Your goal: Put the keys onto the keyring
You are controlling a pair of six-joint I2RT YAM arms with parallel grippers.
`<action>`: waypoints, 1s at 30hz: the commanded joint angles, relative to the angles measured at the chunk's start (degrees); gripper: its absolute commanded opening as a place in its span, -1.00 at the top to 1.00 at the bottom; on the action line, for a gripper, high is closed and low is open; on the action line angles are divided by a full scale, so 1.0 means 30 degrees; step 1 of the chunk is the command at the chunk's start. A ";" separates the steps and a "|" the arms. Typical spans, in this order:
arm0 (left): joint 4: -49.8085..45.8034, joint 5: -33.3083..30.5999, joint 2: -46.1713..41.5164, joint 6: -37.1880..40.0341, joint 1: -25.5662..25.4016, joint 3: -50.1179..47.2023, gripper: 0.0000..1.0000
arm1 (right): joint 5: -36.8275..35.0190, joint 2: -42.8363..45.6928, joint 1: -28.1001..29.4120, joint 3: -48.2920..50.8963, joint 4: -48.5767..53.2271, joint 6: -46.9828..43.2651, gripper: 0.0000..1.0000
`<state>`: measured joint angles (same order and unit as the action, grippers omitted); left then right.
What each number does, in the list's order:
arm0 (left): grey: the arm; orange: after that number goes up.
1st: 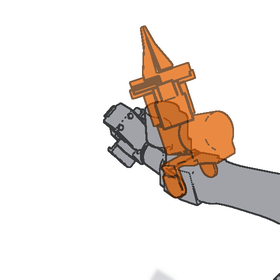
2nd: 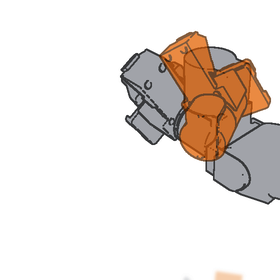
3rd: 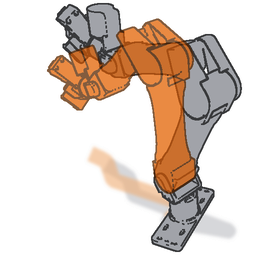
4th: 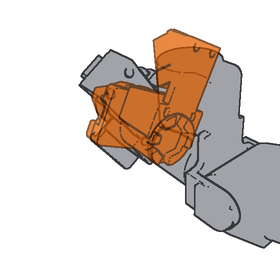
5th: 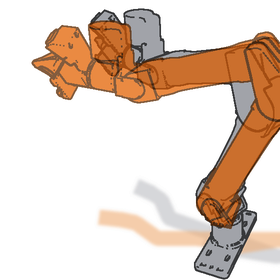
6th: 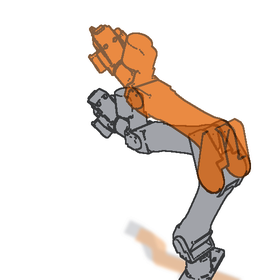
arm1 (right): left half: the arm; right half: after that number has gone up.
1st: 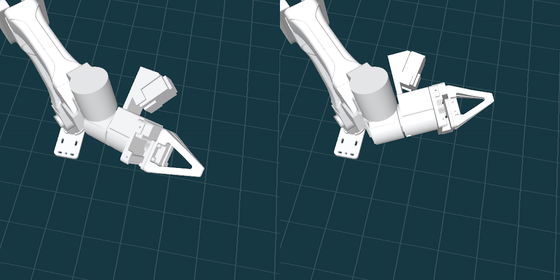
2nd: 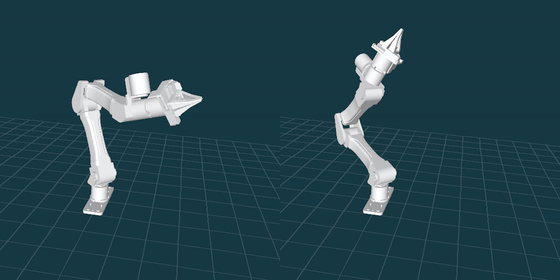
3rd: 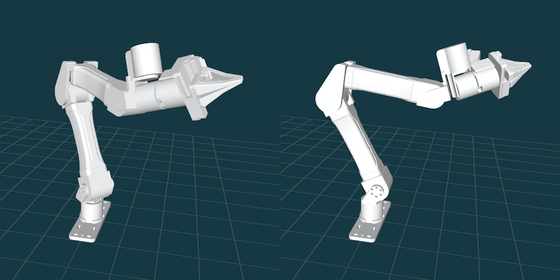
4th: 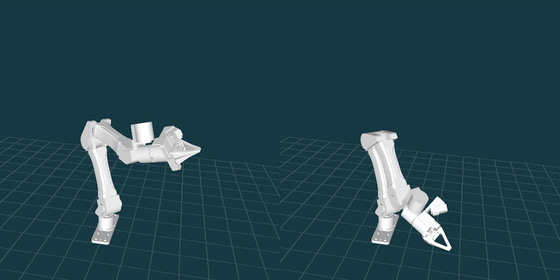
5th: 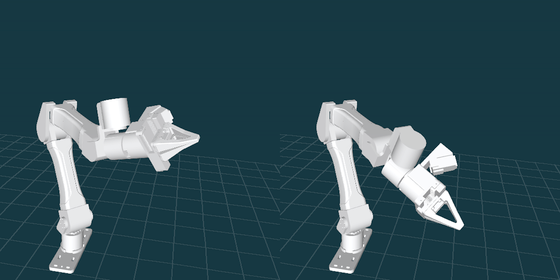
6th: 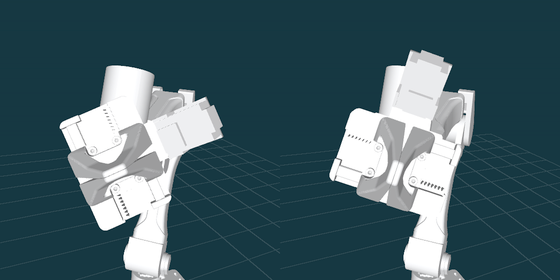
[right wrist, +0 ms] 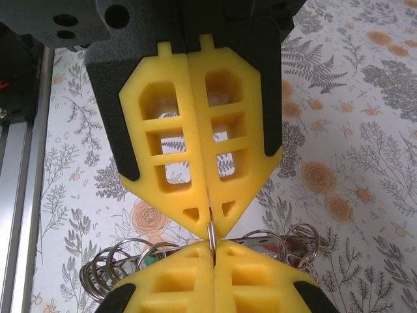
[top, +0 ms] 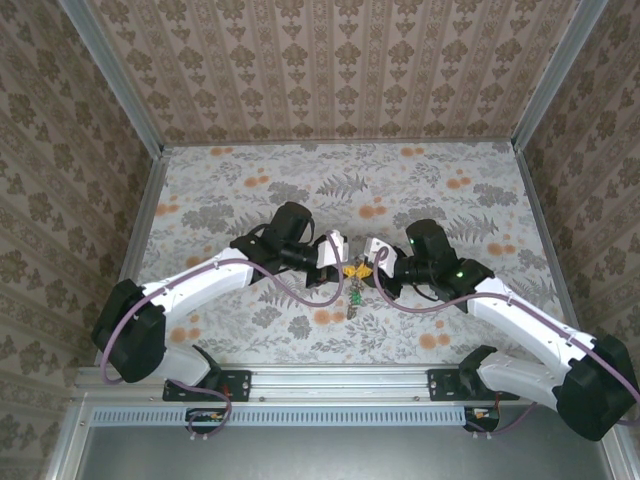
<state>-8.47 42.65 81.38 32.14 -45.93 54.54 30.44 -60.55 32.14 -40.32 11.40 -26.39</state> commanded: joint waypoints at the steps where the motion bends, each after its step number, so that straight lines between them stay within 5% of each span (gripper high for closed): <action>1: 0.2567 0.1406 -0.0182 -0.1354 0.0226 -0.0476 1.00 | 0.0954 0.0981 -0.0077 0.0745 -0.2514 0.0661 0.89; 7: 0.5981 0.2892 -0.0789 -0.3420 0.0917 -0.1841 1.00 | 0.2393 0.1230 -0.0803 0.1848 -0.4010 0.1624 0.66; 18: 0.9580 0.4753 -0.1149 -0.5572 0.1475 -0.3101 1.00 | 0.2847 0.0805 -0.1251 0.2276 -0.5725 0.2487 0.65; 26: 1.0104 0.4804 -0.1310 -0.5905 0.1541 -0.3329 1.00 | 0.2403 0.1010 -0.1397 0.2310 -0.5624 0.2446 0.93; 30: 0.6973 0.4032 -0.1487 -0.3930 0.1443 -0.2622 0.90 | 0.2235 0.0950 -0.1396 0.1611 -0.4228 0.1825 1.00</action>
<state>16.69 53.80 79.57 16.84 -41.52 44.86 37.54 -57.89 28.32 -34.06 -4.23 -19.33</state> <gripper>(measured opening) 0.047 0.062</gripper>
